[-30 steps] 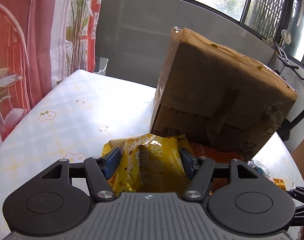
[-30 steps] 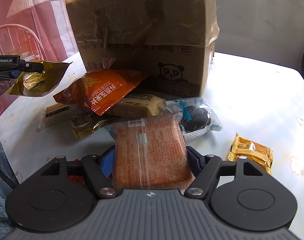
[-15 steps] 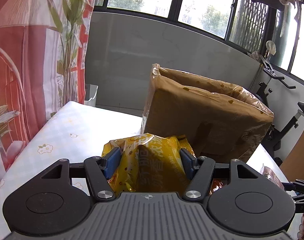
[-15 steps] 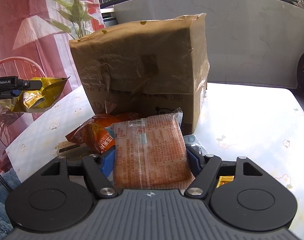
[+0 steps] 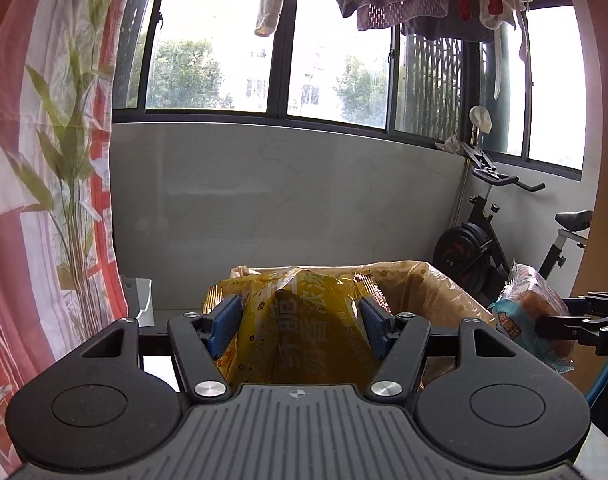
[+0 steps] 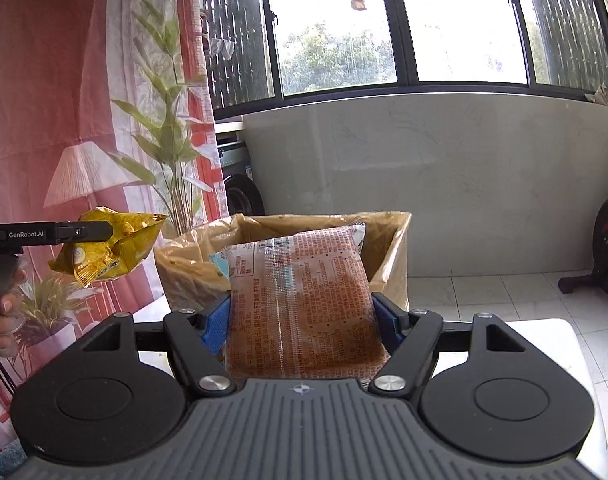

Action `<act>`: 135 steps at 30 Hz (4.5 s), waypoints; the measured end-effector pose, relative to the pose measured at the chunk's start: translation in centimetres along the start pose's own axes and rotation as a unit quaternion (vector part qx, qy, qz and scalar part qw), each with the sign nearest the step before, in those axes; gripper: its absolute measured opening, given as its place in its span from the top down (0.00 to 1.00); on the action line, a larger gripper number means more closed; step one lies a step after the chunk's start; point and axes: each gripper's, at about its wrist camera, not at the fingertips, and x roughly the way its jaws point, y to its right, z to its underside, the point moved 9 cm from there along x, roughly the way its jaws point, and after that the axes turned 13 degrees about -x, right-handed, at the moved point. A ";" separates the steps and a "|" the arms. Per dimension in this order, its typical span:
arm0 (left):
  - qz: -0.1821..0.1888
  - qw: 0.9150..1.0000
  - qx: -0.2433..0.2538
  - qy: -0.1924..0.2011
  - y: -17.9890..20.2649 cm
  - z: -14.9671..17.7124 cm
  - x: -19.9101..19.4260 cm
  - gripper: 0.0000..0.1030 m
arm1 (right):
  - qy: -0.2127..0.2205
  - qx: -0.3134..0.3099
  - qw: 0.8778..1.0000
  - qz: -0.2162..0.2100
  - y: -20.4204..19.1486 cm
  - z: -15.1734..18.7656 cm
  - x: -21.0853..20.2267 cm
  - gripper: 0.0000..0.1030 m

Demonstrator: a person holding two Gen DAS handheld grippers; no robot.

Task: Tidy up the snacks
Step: 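Lift the yellow bag and pink wafer pack and carry them over the box, then open both tools to drop the yellow bag and wafer pack into the box, then grasp a red sausage packet with the right tool while the left tool grasps another, then lift both red packets and carry them over the box opening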

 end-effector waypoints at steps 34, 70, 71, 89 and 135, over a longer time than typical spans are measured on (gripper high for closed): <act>-0.019 0.997 0.014 -0.078 0.9 0.3 10.9 0.20 | -0.041 -0.012 0.999 -0.001 0.4 -2.7 10.5 0.23; 0.005 0.972 -0.058 -0.230 0.3 24.1 -2.2 0.38 | -0.254 0.028 0.966 -0.028 -10.5 22.6 0.6 0.36; 0.005 0.971 -0.056 -0.232 0.4 24.4 -2.2 0.39 | -0.253 0.021 0.967 -0.028 -10.6 22.9 0.6 0.37; 0.029 0.947 -0.016 -0.321 6.4 31.1 -0.9 0.40 | -0.156 0.080 0.984 -0.006 -6.9 22.5 -2.3 0.87; 0.033 0.992 -0.043 -0.110 2.9 18.1 -4.2 0.90 | -0.068 0.094 0.993 -0.013 -4.4 15.5 -2.6 0.87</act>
